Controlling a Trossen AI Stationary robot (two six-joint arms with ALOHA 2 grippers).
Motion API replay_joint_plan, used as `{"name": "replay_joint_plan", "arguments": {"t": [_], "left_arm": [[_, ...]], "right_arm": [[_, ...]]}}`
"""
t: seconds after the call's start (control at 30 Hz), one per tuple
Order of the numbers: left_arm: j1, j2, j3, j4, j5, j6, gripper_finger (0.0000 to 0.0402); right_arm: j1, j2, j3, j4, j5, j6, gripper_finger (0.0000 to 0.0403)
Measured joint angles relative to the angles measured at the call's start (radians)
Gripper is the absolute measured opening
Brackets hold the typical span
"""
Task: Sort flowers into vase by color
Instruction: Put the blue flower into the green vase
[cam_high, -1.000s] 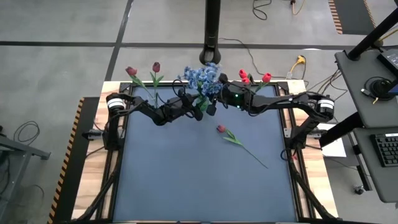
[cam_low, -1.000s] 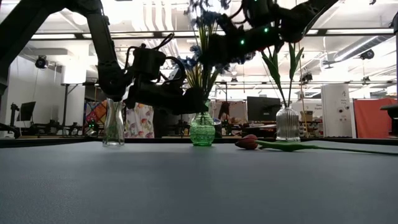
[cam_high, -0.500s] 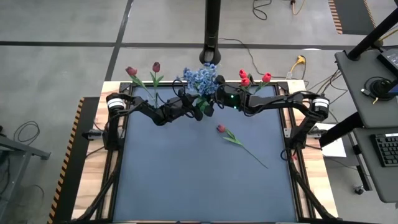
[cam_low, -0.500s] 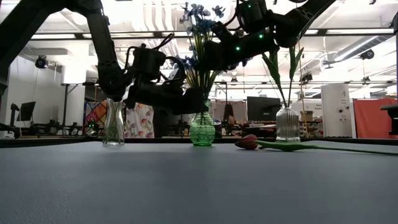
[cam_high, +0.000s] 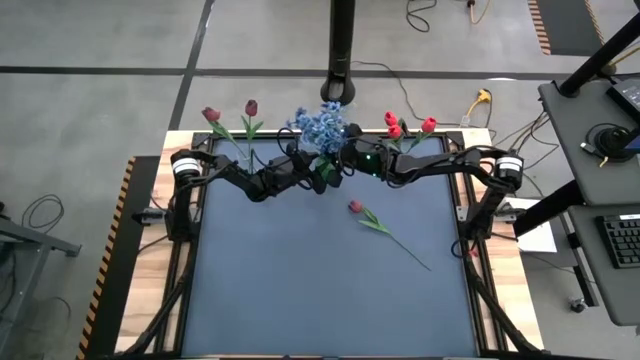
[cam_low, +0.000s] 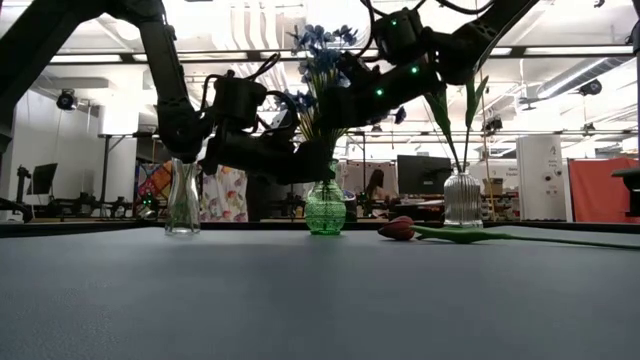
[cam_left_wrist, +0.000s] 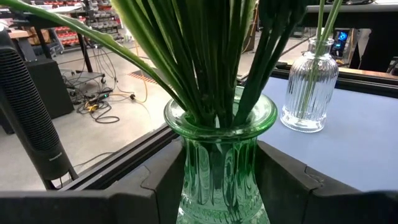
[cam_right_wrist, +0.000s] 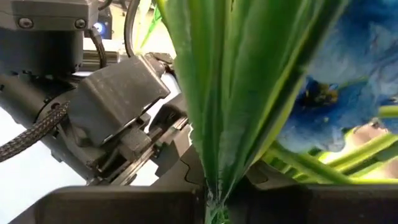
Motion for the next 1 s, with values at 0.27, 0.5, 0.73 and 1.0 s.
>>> {"name": "replay_joint_plan", "arguments": {"t": [0.27, 0.5, 0.73, 1.0], "left_arm": [[0.0, 0.0, 0.0, 0.0, 0.0, 0.0, 0.0162], [0.0, 0.0, 0.0, 0.0, 0.0, 0.0, 0.0162], [0.0, 0.0, 0.0, 0.0, 0.0, 0.006, 0.0162], [0.0, 0.0, 0.0, 0.0, 0.0, 0.007, 0.0162]], "right_arm": [[0.0, -0.005, 0.0, 0.001, 0.002, -0.013, 0.0022], [0.0, -0.005, 0.0, 0.001, 0.002, -0.021, 0.0022], [0.0, -0.006, 0.0, 0.001, 0.003, -0.029, 0.0022], [0.0, -0.006, 0.0, 0.001, 0.003, -0.029, 0.0023]]}}
